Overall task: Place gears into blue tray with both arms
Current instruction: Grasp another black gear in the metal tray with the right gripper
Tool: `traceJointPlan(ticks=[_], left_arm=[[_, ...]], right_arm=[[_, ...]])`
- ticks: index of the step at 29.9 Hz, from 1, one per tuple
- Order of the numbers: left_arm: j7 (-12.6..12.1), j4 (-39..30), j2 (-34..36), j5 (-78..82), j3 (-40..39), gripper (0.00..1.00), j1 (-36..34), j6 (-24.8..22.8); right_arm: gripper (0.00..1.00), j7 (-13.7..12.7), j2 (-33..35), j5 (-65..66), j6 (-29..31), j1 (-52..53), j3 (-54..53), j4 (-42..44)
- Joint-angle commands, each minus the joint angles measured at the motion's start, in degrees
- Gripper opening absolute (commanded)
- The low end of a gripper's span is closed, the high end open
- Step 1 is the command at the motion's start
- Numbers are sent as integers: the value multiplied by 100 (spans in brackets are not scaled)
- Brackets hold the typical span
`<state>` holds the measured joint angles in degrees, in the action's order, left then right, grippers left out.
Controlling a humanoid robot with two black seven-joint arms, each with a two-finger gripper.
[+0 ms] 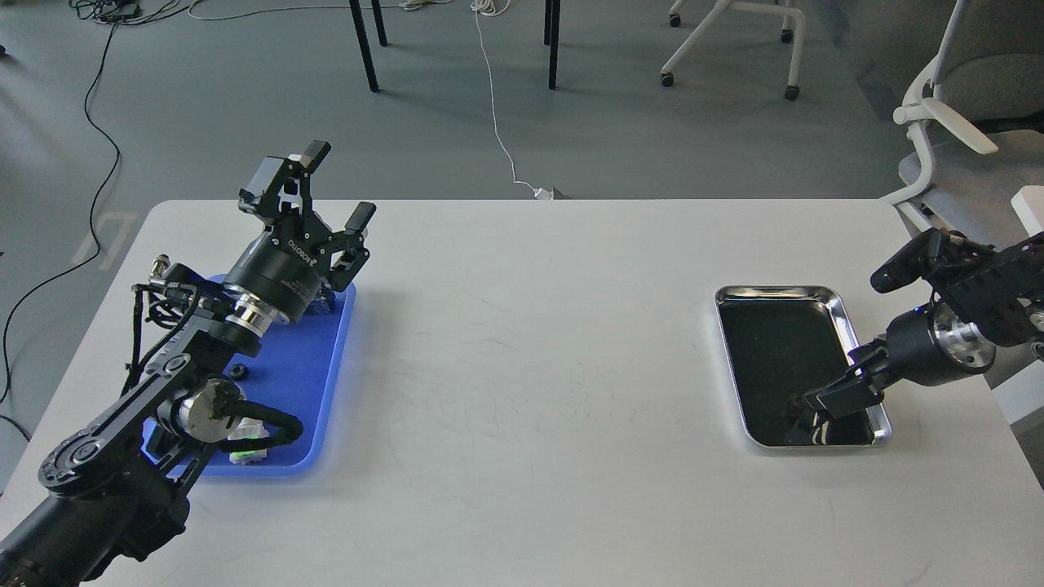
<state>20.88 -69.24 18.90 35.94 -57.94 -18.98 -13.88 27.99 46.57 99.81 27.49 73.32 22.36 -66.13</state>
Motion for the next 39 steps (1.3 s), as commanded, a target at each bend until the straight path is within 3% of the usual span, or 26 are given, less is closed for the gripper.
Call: traceJointPlan(ticks=[1, 5, 11, 39], left_arm=[[3, -2, 9, 1, 2, 99, 0, 8], [3, -2, 18, 1, -7, 99, 0, -1], [-5, -37, 18, 1, -77, 99, 0, -1], [-23, -134, 44, 1, -95, 99, 9, -1]], right_arm=[[93, 1, -324, -5, -147, 7, 233, 232], [90, 1, -474, -23, -480, -2, 505, 461], [75, 1, -579, -23, -754, -28, 717, 558], [55, 1, -948, -32, -780, -240, 734, 760]])
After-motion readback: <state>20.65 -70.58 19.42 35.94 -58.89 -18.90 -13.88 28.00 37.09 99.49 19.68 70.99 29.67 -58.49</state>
